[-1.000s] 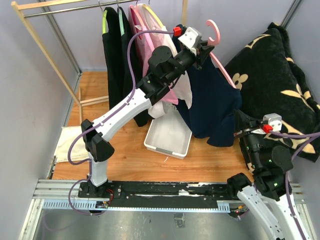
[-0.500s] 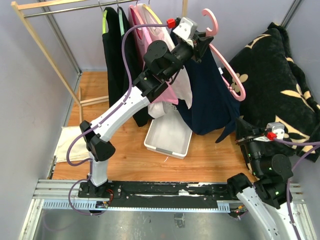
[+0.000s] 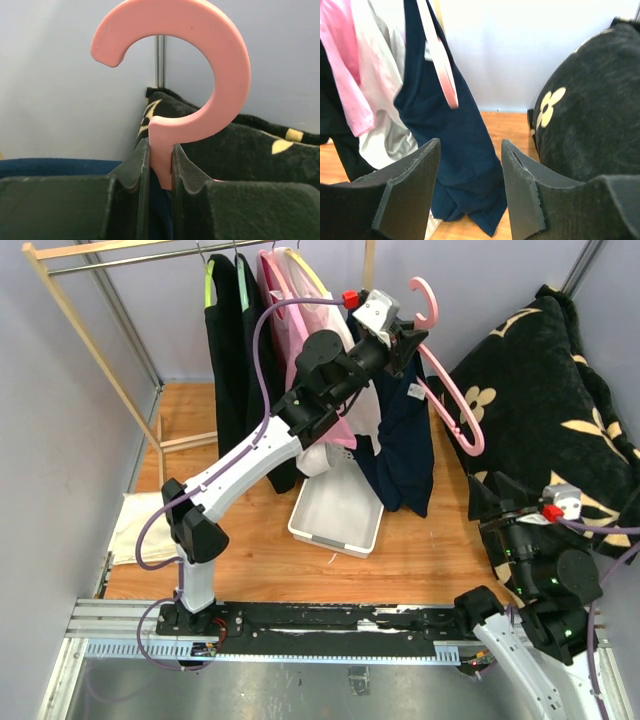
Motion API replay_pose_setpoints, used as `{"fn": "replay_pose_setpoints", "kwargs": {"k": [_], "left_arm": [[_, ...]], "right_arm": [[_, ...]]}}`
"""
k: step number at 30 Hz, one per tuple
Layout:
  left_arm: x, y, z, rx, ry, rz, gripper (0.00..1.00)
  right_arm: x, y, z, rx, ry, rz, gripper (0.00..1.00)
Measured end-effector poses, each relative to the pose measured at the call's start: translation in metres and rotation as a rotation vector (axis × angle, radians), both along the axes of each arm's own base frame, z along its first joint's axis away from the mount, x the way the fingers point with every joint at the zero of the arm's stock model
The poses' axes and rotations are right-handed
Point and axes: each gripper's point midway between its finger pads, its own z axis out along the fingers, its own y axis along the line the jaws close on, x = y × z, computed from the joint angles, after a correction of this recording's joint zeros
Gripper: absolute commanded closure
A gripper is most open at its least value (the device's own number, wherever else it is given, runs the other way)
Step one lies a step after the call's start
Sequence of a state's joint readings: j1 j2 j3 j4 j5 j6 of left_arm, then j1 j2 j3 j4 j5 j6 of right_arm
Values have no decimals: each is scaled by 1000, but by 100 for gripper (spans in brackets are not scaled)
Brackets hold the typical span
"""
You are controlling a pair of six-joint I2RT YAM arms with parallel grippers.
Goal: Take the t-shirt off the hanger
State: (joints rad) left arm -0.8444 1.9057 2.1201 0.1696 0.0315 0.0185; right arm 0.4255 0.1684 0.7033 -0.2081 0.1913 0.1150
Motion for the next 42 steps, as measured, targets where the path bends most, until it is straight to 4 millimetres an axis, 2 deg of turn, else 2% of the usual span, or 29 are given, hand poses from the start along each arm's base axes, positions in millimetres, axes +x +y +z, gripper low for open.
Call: {"fn": "replay_pose_setpoints", "kwargs": {"k": [4,9,12,16,20,24,29,39,42], "left_arm": [[2,-6,-25,44,31,-15,100],[0,-11,-44,78,54,-34,99],[-2,-11,-47,84,60,-38,99],[-10,-16,-46,87,57,-53,100],[-22,-21,-47,94,58,-72,99],[-28,-20,-46,100,60,-79,100],[-32,-15,-42,98,57,-79,100],[-35,-19,-47,117,67,-104,99],[-36,-19,-48,120,70,-109,100]], "right_arm": [[-15,-5,33,-13,-80,8,42],[-31,-8,73,-36,-157,22,40],[-30,-4,89,-56,-151,40,39],[-17,6,101,-85,-102,67,38],[4,21,96,-125,-20,99,37],[21,32,75,-164,71,124,36],[24,34,66,-177,100,130,38],[28,35,47,-203,119,128,54],[30,36,45,-206,120,129,65]]}}
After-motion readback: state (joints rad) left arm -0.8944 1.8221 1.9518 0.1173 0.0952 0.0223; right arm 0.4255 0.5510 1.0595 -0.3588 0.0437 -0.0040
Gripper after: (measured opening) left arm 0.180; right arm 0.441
